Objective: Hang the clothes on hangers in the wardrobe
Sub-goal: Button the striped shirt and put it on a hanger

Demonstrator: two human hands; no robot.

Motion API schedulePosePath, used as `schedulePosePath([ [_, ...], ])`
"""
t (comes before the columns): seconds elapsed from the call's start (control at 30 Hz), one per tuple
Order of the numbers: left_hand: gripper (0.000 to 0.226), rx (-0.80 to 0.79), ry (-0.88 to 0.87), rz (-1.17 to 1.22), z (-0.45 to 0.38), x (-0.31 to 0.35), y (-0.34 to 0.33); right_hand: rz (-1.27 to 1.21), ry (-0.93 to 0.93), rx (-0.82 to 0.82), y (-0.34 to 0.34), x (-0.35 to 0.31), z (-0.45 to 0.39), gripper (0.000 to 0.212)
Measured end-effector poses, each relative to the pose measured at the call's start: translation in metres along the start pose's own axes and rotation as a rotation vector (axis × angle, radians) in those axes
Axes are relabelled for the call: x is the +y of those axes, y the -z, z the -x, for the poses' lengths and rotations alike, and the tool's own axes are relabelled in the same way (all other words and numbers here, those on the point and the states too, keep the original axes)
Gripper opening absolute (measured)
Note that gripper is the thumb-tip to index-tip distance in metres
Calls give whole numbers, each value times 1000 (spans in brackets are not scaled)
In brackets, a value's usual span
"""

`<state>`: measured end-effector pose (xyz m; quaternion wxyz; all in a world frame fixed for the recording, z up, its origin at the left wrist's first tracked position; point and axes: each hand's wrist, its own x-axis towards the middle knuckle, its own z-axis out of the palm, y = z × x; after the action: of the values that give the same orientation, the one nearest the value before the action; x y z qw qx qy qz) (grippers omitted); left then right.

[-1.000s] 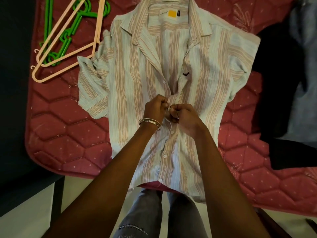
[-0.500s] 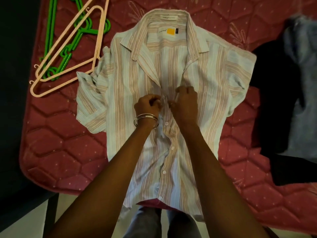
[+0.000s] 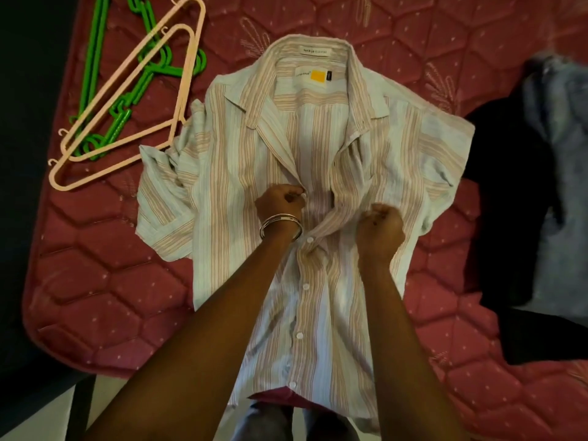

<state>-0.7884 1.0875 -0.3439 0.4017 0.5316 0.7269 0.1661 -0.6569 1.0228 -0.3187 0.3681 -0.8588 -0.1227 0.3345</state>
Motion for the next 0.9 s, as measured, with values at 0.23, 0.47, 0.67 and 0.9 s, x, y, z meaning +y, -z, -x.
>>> schedulePosePath([
  [0.23,16,-8,75,141,3,5,5,633,754,61,-29,0,10,30],
  [0.47,14,-26,26,208,5,5,12,767,608,139,-34,3,0,8],
  [0.67,13,2,-93,192,9,22,11,-13,142,-14,-17,-36,-6,14],
  [0.9,13,7,-156,293,14,39,23,-260,103,-313,-21,-48,6,25],
])
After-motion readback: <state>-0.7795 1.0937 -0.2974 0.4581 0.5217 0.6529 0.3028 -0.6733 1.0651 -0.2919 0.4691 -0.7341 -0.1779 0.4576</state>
